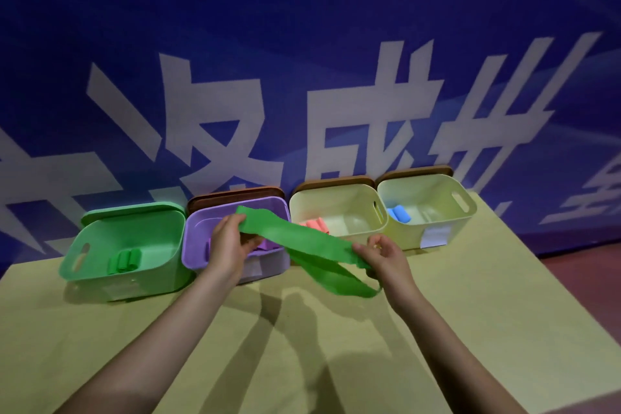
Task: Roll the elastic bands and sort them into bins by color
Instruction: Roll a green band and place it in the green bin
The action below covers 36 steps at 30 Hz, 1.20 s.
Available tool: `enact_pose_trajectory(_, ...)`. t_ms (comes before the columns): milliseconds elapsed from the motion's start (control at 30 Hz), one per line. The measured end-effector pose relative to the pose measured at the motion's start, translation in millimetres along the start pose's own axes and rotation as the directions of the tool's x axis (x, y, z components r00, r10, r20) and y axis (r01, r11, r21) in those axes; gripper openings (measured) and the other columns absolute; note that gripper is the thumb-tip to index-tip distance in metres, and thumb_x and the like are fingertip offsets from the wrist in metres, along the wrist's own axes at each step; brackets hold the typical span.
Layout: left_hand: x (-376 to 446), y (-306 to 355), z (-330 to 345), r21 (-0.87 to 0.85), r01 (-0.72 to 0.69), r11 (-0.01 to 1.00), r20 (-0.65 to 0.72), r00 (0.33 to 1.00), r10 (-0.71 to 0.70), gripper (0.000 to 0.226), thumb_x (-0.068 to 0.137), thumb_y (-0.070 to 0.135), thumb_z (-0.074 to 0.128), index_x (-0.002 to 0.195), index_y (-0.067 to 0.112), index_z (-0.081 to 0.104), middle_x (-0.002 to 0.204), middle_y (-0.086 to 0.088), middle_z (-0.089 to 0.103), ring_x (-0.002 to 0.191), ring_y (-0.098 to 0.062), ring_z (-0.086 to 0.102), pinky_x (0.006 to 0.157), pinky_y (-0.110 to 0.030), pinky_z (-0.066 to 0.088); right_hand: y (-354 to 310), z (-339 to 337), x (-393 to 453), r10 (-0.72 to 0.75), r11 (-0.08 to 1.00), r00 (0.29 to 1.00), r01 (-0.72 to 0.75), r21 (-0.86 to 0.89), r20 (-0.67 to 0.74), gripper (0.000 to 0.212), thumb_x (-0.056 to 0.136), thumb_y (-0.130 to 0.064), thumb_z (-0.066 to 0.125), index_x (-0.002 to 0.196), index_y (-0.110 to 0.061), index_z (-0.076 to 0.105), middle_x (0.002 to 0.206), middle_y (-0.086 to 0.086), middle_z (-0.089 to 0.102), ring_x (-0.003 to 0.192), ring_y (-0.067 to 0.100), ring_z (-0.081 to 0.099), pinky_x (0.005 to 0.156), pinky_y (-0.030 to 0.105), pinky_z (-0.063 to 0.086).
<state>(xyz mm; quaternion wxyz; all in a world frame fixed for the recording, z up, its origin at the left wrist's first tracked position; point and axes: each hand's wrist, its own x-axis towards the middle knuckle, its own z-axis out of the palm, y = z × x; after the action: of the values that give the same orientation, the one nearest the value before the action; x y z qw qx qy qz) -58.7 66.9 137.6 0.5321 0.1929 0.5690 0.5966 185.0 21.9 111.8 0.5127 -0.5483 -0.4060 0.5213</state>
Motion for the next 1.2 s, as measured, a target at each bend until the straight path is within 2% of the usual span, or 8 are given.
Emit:
enact_pose_trajectory(100,-1,2,19,-0.006,-0.030,1.000,0.005,1.000,0.031,0.012,0.096,0.009,0.045,0.092,0.010,0.056,0.093,-0.010,0.060,0.080,-0.018,0.059,0.062,-0.029,0.050,-13,-33,3,0.060,0.988,0.994,-0.045,-0.147,0.093,0.013,0.085,-0.020,0.070,0.080,-0.012,0.062,0.065,-0.003,0.060,0.058,0.008,0.053,0.052,0.021,0.037)
enact_pose_trajectory(233,-4,-14,43,0.053,-0.052,0.997,0.040,0.998,0.049,0.014,0.097,0.009,0.046,0.087,0.012,0.056,0.089,-0.010,0.061,0.080,-0.017,0.059,0.058,-0.028,0.052,-21,-72,3,0.156,0.912,0.949,-0.031,-0.409,0.275,0.036,0.091,-0.032,0.063,0.063,-0.012,0.052,0.057,-0.003,0.038,0.054,0.010,0.035,0.051,0.023,0.024)
enact_pose_trajectory(433,-22,-46,81,0.105,-0.020,0.994,0.081,0.997,0.011,0.019,0.097,0.005,0.045,0.082,0.011,0.053,0.082,-0.010,0.058,0.073,-0.017,0.056,0.041,-0.017,0.050,-34,-109,-1,0.036,0.998,0.950,-0.021,-0.054,0.310,0.013,0.079,-0.025,0.066,0.079,-0.012,0.063,0.074,0.002,0.059,0.071,0.014,0.054,0.063,0.021,0.041)
enact_pose_trajectory(633,-60,-80,106,0.379,-0.127,0.917,0.245,0.969,0.033,0.023,0.095,0.014,0.054,0.118,0.011,0.058,0.116,-0.009,0.060,0.094,-0.017,0.060,0.069,-0.025,0.051,-56,-117,-9,-0.082,0.990,0.936,0.037,0.137,0.343,0.015,0.080,-0.017,0.060,0.089,-0.005,0.062,0.081,0.007,0.062,0.074,0.014,0.059,0.065,0.019,0.046)
enact_pose_trajectory(800,-125,-80,125,0.232,-0.331,0.915,0.504,0.845,0.178,0.029,0.101,0.014,0.039,0.101,0.020,0.068,0.099,0.007,0.073,0.096,-0.005,0.066,0.083,-0.025,0.051,-57,-111,-10,-0.172,0.984,0.947,0.149,0.103,0.270,0.008,0.082,-0.017,0.063,0.087,-0.012,0.068,0.080,0.002,0.064,0.076,0.013,0.058,0.070,0.020,0.045)
enact_pose_trajectory(933,-146,-78,134,0.170,-0.358,0.918,0.540,0.813,0.217,0.030,0.097,0.007,0.044,0.090,0.019,0.070,0.081,0.011,0.074,0.080,-0.001,0.067,0.070,-0.014,0.050,-59,-108,-11,-0.222,0.973,0.940,0.229,0.004,0.261,0.011,0.092,-0.003,0.057,0.092,-0.006,0.068,0.081,-0.002,0.066,0.078,0.009,0.060,0.073,0.019,0.047)
enact_pose_trajectory(1100,-148,-70,141,0.207,-0.456,0.866,0.565,0.778,0.275,0.040,0.089,0.001,0.059,0.066,0.031,0.074,0.066,0.013,0.069,0.065,-0.002,0.059,0.066,-0.016,0.047,-63,-103,-12,-0.231,0.969,0.943,0.245,-0.030,0.242,0.013,0.091,-0.001,0.058,0.089,-0.008,0.069,0.080,0.000,0.066,0.077,0.008,0.060,0.074,0.020,0.048)
enact_pose_trajectory(1200,-142,-68,140,0.223,-0.501,0.836,0.555,0.771,0.314,0.030,0.088,0.005,0.061,0.072,0.028,0.073,0.069,0.011,0.068,0.070,-0.006,0.059,0.070,-0.025,0.050,-67,-103,-9,-0.243,0.967,0.943,0.253,-0.015,0.229,0.014,0.089,0.000,0.060,0.086,-0.010,0.070,0.076,-0.006,0.068,0.074,0.005,0.061,0.072,0.018,0.048)
